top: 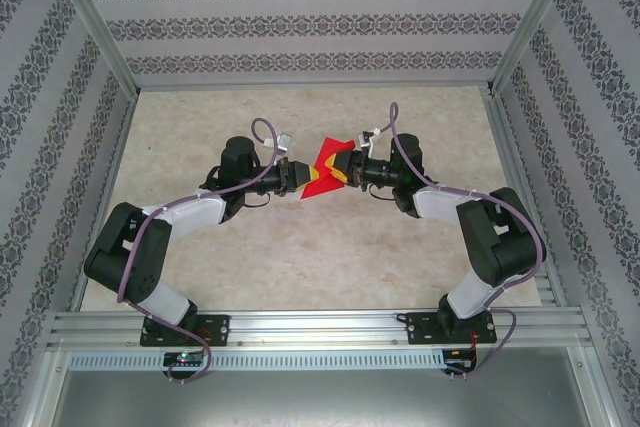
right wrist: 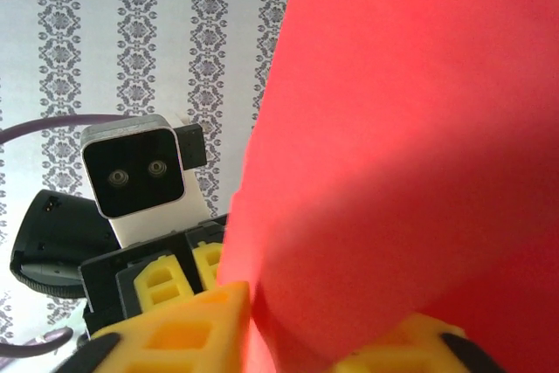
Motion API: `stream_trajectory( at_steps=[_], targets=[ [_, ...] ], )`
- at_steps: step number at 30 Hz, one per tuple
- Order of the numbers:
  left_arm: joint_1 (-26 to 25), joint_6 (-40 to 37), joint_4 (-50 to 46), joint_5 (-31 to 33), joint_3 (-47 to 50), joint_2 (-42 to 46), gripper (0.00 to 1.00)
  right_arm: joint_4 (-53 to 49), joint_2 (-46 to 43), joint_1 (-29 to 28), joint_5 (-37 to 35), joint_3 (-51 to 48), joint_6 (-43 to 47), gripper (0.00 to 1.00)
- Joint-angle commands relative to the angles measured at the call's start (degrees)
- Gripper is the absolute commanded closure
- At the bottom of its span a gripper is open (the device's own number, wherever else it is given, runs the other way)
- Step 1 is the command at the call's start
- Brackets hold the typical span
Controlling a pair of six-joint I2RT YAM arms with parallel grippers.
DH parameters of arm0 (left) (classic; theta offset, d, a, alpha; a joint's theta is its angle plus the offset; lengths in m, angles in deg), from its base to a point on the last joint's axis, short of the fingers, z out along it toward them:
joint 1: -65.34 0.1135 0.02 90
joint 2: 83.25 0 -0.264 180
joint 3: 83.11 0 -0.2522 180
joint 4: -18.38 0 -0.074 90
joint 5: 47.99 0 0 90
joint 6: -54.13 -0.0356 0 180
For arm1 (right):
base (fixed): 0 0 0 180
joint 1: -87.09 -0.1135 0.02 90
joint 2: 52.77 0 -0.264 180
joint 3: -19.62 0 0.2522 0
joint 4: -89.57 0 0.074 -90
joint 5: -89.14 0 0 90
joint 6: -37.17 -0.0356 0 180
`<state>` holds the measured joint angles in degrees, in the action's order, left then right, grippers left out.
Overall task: Fold a paper plane with a square sheet of paper (pick it up from the middle)
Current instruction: Turn over the paper at the center of the table.
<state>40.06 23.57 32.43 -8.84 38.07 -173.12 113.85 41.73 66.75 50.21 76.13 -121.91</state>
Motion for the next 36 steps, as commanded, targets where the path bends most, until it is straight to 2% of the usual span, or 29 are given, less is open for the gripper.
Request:
stream_trajectory(
  at_steps=[1,5,10,13,17,22,25,28,32,34,36],
  targets=[
    [-0.34,-1.67,-0.82,0.32,-1.78,-0.57,0.89,-1.78,-3.02,1.99,-0.61,-1.23,2.30,0.68],
    [-0.26,-7.84,-10.71,3.32,-3.66,0.53,0.90,-14.48,-8.60,4.68,-5.40,-1.96,9.23,0.53],
    [-0.26,-20.31,-32.75,13.88,-8.56,3.31,0.90,-36.58,-16.90,5.62,-20.21,-0.80,22.20,0.36],
    [-0.53,-27.32,-47.79,26.07,-12.99,5.01,0.90,-43.50,-21.02,5.47,-28.51,-1.04,25.78,0.28],
    [-3.19,-32.27,-64.52,50.15,-19.54,5.87,0.90,-47.44,-23.64,5.22,-34.79,-1.61,27.56,0.22],
    [-7.80,-31.15,-78.18,76.03,-26.97,1.74,0.91,-49.07,-23.62,4.47,-38.08,-1.88,27.61,0.20],
    [-10.55,-28.22,-84.01,86.27,-30.74,-2.75,0.92,-49.25,-23.46,4.22,-39.09,-2.22,27.26,0.19],
    [-12.96,-26.32,-86.58,91.06,-33.48,-7.57,0.93,-49.56,-23.51,4.34,-40.12,-2.83,26.90,0.19],
    [-14.88,-23.95,-87.87,91.04,-36.53,-14.65,0.92,-49.94,-23.57,4.24,-40.83,-3.36,26.46,0.19],
    [-15.34,-23.06,-86.46,87.99,-37.50,-17.75,0.90,-50.06,-23.65,4.31,-41.19,-3.66,26.12,0.19],
    [-15.46,-23.58,-81.79,81.31,-36.90,-19.23,0.82,-50.19,-23.72,4.33,-41.40,-3.95,25.95,0.19]
  ],
)
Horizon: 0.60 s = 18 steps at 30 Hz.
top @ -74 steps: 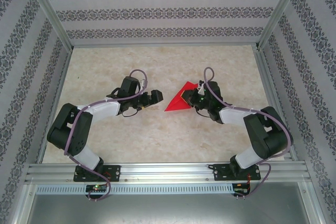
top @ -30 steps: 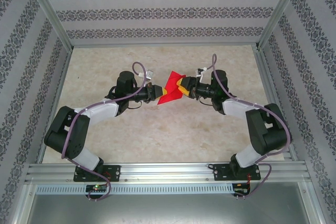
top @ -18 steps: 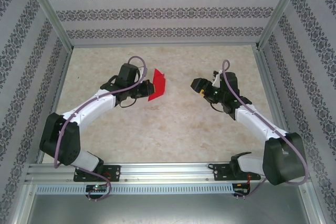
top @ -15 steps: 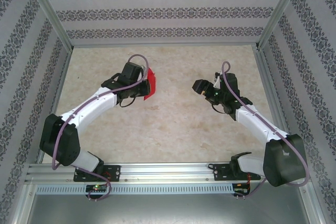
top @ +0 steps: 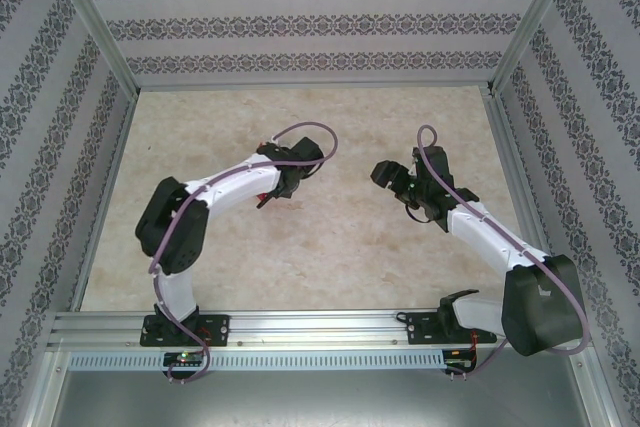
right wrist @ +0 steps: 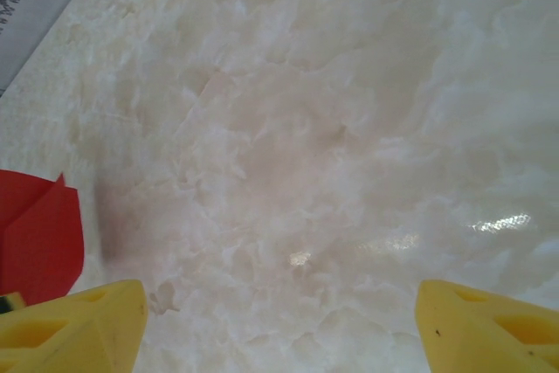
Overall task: Fold a paper plane with a square sheet of paper (pick it up from the middle)
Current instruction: Turn over the paper at the center of the table.
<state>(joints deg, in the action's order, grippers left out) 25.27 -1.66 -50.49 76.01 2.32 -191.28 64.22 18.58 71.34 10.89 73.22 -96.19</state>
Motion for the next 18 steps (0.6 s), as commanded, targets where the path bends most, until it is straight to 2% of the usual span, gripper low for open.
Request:
stream_trajectory(
  at_steps=[1,2,4,10,15,18],
  targets=[
    [-0.64,1.47,3.63,-7.13,-0.63,-1.38,0.77,-0.62,-0.64,-0.25,-2.22,-1.19,0.13,0.19],
    [-0.62,1.53,5.57,-9.87,-0.27,-1.52,0.73,-0.79,-0.76,-0.28,-2.34,-1.21,0.01,0.19],
    [-0.39,1.38,8.91,-15.41,0.15,-1.34,0.58,-1.37,-0.86,-0.30,-2.88,-1.16,-0.30,0.20],
    [2.87,-0.30,16.22,-28.04,2.81,3.48,0.36,-1.22,0.80,-2.84,-2.91,-0.02,0.24,0.22],
    [8.72,0.56,21.16,-31.16,9.29,11.23,0.20,-0.08,7.60,-11.76,-5.03,5.38,-0.29,0.27],
    [13.82,2.07,21.95,-30.23,14.15,16.20,0.18,1.26,14.45,-17.84,-5.40,10.70,-1.68,0.35]
  ],
)
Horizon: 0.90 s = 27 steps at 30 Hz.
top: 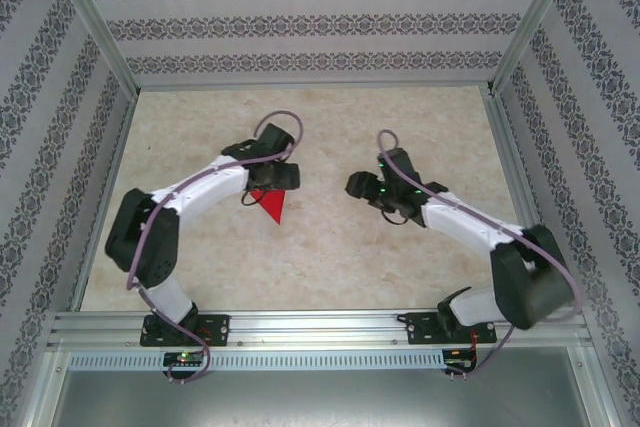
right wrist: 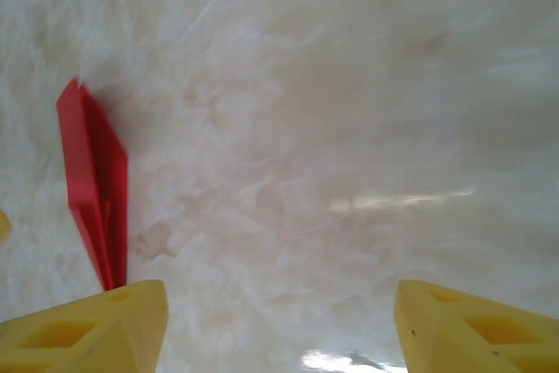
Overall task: Fold a paper plane with a square sheet of paper (pick it up from the middle)
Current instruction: Turn over the paper at the center of the table, then fold the wing for the fifth time at the center of the table.
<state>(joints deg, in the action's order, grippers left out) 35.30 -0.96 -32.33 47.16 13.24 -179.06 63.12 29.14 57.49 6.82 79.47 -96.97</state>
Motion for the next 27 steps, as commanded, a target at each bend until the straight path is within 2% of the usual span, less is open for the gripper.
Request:
stream_trajectory(
  at_steps=[1,5,10,15,20,27],
  targets=[
    [5.75,1.88,4.28,-1.30,5.24,5.74,0.17,3.68,6.53,-5.82,-0.73,6.29,-1.35,0.39],
    [11.95,3.32,5.11,-0.95,11.56,12.05,0.15,5.64,16.34,-12.11,1.00,15.24,-2.35,0.50],
    [16.87,5.53,7.01,-1.19,17.78,17.88,0.08,3.71,27.83,-16.74,3.00,27.61,-3.03,0.54],
    [19.95,6.55,8.40,-1.95,21.39,21.14,0.00,1.09,36.18,-17.53,5.61,35.84,-3.45,0.54],
    [20.85,5.61,8.99,-4.05,21.94,20.91,0.00,-2.95,41.23,-17.50,7.29,40.42,-2.53,0.54],
    [20.90,4.39,10.45,-6.92,21.96,19.11,0.00,-14.75,43.82,-16.56,8.55,42.34,7.95,0.55]
  ],
)
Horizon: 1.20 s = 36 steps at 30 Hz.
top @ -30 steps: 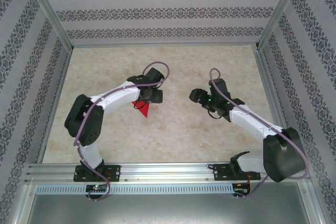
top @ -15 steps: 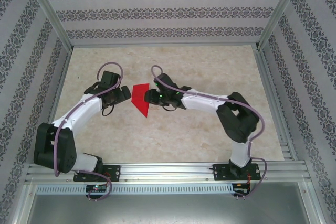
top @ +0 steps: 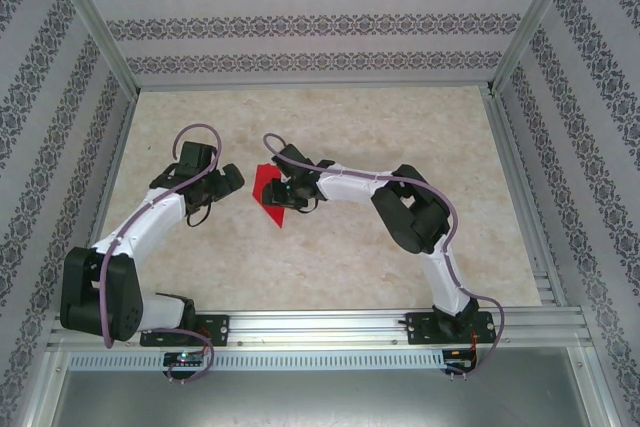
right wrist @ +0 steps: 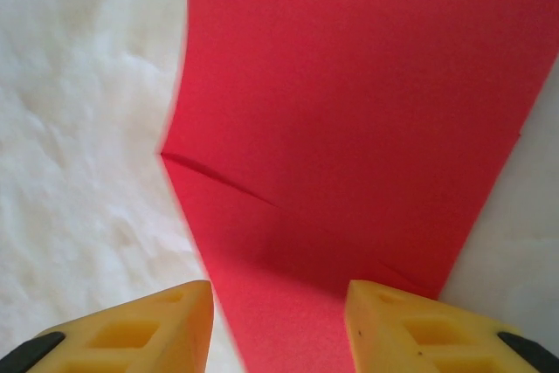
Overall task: Fold a paper plane with a square sheet of paper (pick it up from the middle)
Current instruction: Fold the wing for the fifth time at the center of the table.
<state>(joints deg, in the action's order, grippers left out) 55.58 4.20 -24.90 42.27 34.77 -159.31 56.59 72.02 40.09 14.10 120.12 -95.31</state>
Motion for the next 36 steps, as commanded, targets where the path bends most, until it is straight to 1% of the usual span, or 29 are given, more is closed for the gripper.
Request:
stream_trajectory(
  at_steps=[1,6,8,10,12,15,18,21,23,27,30,36],
  targets=[
    [0.66,-0.86,3.35,-2.56,0.45,-0.69,0.00,-10.14,0.90,1.09,1.28,1.40,8.69,0.55],
    [0.66,-1.90,4.66,-5.35,0.62,-1.12,0.00,-18.30,-1.51,3.59,0.41,-2.46,23.34,0.54],
    [0.62,-2.50,5.47,-7.19,0.84,-1.16,0.00,-21.08,-3.56,5.26,-0.45,-4.75,29.27,0.53],
    [0.60,-3.10,7.00,-10.08,1.23,-1.36,0.00,-23.15,-6.37,6.54,-2.81,-7.02,34.36,0.53],
    [0.53,-3.19,8.87,-13.16,1.83,-1.55,0.00,-23.92,-9.16,7.43,-3.12,-8.75,37.97,0.53],
    [0.36,-3.18,11.23,-16.78,2.42,-2.09,0.01,-23.46,-12.56,8.00,-3.66,-9.67,38.82,0.54],
    [-0.08,-3.00,12.24,-18.85,2.61,-2.62,0.01,-18.65,-17.39,7.96,-3.50,-11.95,34.21,0.53],
    [-0.69,-1.67,14.16,-20.76,3.54,-3.10,0.01,-11.19,-22.58,8.06,-4.48,-16.45,24.70,0.52],
    [-1.29,-0.10,16.12,-22.54,4.30,-3.66,0.02,-5.84,-25.43,8.07,-5.29,-20.39,16.19,0.52],
    [-2.43,3.10,19.96,-25.44,5.96,-4.83,0.03,4.42,-28.91,6.87,-6.19,-27.52,4.40,0.53],
    [-3.27,5.56,23.22,-27.47,7.15,-5.91,0.04,9.09,-28.52,6.74,-6.55,-29.98,-0.11,0.54],
    [-5.29,9.63,27.79,-30.53,7.79,-9.19,0.07,12.49,-23.38,7.44,-3.91,-29.50,-3.63,0.56]
  ],
)
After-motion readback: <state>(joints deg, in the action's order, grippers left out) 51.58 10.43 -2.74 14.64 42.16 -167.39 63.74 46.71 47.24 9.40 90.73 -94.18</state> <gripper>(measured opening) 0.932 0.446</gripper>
